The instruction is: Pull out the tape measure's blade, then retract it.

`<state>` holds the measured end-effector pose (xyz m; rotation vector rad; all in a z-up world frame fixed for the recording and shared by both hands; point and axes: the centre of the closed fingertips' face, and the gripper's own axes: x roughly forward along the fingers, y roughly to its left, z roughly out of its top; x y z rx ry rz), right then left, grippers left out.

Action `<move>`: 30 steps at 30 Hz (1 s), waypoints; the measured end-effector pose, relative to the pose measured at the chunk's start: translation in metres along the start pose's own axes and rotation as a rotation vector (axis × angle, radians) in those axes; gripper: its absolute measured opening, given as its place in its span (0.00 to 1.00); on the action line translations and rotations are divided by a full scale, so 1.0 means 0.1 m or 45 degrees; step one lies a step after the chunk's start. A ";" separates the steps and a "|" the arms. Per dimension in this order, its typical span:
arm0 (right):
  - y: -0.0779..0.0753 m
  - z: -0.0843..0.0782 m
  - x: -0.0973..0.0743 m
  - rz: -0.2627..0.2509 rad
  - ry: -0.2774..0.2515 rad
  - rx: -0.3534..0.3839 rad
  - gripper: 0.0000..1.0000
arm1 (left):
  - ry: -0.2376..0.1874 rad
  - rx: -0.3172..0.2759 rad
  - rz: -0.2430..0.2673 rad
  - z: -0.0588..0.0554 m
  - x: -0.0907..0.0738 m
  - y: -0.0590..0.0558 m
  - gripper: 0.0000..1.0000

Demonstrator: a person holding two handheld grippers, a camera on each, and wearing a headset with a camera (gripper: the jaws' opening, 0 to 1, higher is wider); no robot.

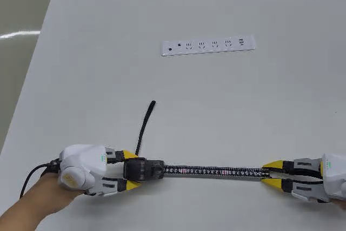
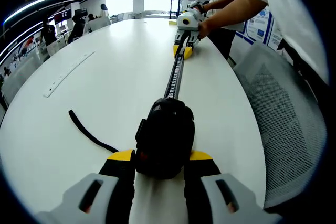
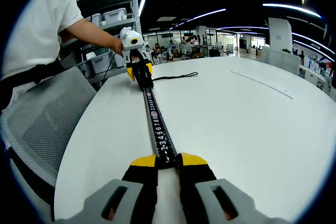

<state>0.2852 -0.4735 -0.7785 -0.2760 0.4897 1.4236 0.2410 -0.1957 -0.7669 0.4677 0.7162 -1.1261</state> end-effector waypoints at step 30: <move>0.01 0.00 0.03 -0.015 0.008 0.052 0.22 | 0.051 -0.047 0.036 0.01 0.05 0.02 0.40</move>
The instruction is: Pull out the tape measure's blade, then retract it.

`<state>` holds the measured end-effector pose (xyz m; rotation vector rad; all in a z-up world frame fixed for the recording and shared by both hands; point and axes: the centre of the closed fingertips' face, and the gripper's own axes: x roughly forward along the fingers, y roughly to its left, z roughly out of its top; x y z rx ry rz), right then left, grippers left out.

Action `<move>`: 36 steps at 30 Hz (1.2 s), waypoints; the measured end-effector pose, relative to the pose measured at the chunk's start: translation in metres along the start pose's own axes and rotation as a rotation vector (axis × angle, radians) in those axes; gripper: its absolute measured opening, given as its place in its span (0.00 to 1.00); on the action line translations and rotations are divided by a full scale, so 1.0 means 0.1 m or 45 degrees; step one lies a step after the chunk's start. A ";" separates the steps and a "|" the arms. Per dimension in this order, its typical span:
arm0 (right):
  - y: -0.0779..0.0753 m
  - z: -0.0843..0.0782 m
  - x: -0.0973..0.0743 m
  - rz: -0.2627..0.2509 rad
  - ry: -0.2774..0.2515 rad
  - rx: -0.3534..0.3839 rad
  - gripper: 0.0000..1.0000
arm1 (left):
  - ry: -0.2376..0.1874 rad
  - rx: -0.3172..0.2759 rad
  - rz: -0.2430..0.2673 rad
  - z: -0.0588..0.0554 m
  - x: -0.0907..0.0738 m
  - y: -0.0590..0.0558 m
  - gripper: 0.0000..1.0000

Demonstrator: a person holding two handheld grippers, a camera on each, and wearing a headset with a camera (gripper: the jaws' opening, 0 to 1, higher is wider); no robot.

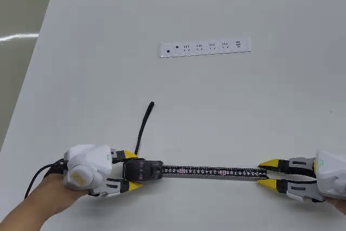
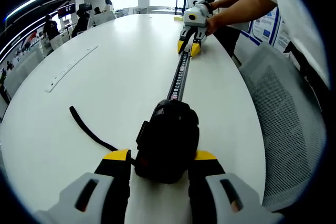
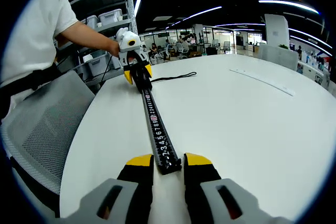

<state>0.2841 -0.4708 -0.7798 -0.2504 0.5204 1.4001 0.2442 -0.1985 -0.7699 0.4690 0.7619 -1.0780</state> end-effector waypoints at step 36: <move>0.02 0.15 -0.06 -0.075 -0.041 0.047 0.51 | -0.047 -0.075 0.079 0.07 -0.10 0.09 0.67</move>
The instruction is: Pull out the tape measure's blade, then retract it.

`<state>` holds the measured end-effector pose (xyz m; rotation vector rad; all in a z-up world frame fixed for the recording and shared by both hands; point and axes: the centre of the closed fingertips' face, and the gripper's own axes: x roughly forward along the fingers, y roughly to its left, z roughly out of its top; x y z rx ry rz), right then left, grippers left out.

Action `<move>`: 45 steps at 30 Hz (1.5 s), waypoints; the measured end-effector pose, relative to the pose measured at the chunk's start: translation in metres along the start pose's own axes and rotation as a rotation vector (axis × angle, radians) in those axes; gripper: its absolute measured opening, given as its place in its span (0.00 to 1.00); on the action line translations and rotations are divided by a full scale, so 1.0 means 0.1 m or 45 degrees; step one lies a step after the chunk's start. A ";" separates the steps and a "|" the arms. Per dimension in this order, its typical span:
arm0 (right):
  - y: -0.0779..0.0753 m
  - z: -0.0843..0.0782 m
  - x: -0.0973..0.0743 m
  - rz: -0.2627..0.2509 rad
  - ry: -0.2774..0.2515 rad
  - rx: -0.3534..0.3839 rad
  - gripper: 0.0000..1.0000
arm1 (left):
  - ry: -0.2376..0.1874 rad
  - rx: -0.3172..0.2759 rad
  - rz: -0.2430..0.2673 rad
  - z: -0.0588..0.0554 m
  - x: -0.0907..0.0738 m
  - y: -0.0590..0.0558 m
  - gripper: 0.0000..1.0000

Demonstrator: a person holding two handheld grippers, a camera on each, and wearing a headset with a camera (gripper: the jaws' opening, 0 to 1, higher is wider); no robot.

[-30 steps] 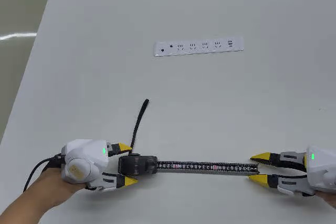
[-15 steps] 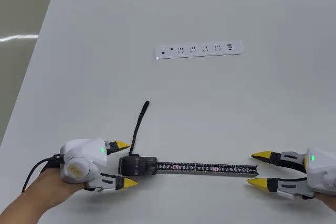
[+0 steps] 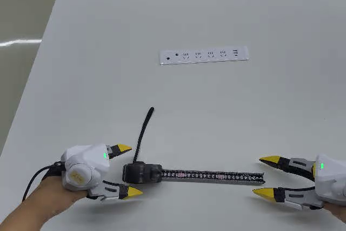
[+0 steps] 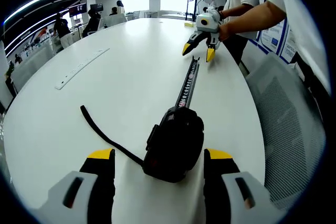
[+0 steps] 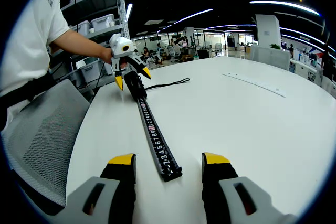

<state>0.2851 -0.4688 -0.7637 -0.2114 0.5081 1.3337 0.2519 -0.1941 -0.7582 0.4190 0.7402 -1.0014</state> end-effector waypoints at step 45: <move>0.14 0.20 -0.02 -0.203 -0.075 0.168 0.63 | -0.156 -0.201 0.176 0.09 -0.21 0.02 0.67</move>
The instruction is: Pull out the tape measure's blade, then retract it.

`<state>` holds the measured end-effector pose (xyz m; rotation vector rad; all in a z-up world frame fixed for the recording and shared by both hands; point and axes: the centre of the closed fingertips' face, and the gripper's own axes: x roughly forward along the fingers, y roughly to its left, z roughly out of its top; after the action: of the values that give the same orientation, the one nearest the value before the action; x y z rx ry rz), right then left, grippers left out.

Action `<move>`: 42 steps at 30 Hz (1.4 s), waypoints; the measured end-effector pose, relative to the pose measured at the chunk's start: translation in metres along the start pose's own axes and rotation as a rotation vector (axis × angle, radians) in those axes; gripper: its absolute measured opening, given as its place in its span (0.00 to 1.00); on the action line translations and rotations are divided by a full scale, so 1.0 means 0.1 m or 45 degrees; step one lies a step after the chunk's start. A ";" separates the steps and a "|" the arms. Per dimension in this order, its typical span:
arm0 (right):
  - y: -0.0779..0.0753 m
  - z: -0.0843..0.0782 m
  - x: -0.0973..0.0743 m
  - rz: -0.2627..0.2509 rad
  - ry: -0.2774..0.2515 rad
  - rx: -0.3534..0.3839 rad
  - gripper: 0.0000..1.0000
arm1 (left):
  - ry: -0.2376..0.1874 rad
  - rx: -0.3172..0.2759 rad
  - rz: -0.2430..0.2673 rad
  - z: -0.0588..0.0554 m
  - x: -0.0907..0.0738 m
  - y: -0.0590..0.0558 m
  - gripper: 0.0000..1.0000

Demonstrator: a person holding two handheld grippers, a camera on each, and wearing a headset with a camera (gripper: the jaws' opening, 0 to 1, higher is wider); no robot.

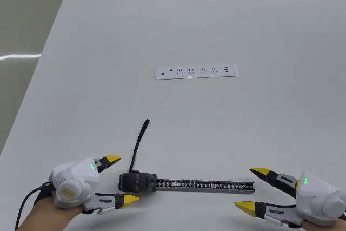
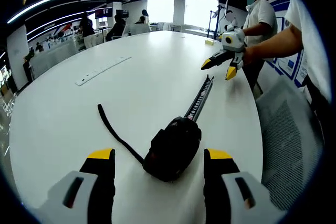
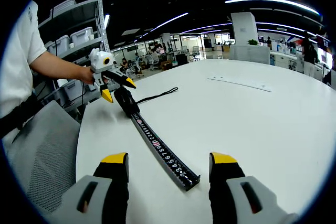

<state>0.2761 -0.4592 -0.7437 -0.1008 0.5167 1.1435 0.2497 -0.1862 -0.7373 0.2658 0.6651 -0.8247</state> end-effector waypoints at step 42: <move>0.28 -0.01 -0.22 -0.153 -0.007 0.035 0.68 | -0.089 -0.162 0.122 -0.22 -0.36 -0.25 0.71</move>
<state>0.2438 -0.4657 -0.7300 -0.1034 0.5142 1.0190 0.2040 -0.1710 -0.7304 0.1515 0.6319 -0.6941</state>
